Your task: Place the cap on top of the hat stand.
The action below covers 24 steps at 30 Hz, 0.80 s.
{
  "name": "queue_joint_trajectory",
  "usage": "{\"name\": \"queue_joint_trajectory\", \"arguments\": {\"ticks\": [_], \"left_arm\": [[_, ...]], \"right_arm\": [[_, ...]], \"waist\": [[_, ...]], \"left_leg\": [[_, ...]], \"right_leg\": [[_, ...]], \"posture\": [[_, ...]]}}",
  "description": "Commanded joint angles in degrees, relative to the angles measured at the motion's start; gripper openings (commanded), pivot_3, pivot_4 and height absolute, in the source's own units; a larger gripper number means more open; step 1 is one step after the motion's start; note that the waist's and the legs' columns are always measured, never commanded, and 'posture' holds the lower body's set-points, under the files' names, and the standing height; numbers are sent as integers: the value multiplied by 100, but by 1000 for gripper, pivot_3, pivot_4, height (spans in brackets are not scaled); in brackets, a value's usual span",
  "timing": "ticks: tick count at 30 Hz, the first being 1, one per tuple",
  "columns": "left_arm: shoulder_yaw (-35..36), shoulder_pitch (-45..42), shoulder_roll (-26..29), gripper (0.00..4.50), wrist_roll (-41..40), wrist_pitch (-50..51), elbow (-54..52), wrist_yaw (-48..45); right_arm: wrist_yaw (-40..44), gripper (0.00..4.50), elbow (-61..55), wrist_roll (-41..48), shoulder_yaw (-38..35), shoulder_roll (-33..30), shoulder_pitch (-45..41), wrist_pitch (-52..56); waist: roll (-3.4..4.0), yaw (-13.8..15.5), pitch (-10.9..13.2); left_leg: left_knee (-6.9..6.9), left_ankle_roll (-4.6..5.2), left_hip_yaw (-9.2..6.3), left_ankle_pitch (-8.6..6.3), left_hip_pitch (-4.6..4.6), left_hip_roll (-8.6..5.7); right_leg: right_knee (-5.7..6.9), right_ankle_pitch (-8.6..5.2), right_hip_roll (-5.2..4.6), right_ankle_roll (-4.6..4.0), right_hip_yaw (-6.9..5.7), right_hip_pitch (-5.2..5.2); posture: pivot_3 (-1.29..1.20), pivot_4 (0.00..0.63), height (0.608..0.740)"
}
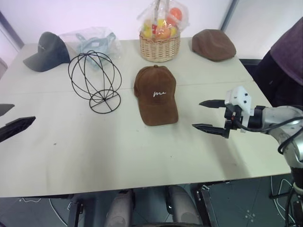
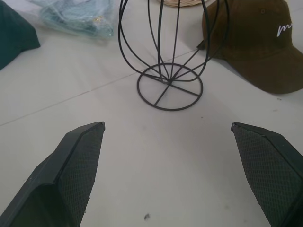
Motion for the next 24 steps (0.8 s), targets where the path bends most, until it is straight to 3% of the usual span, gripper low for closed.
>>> {"name": "queue_joint_trajectory", "arguments": {"ticks": [1,24], "left_arm": [[-23,-51,54,4500,-27,-22,-26,-41],[17,-318,241,4500,-61,190,55,-229]], "right_arm": [[-50,4433,-225,13,-62,-49,-44,-19],[-178,4433,-76,-220,25,36,-90,-319]], "waist": [[0,0,0],[-1,-5,-1]], "left_leg": [[0,0,0,0,0,0],[4,1,0,1,5,0]], "right_leg": [[1,0,0,0,0,0],[14,1,2,0,0,1]], "posture": [[0,150,740],[0,150,740]]}}
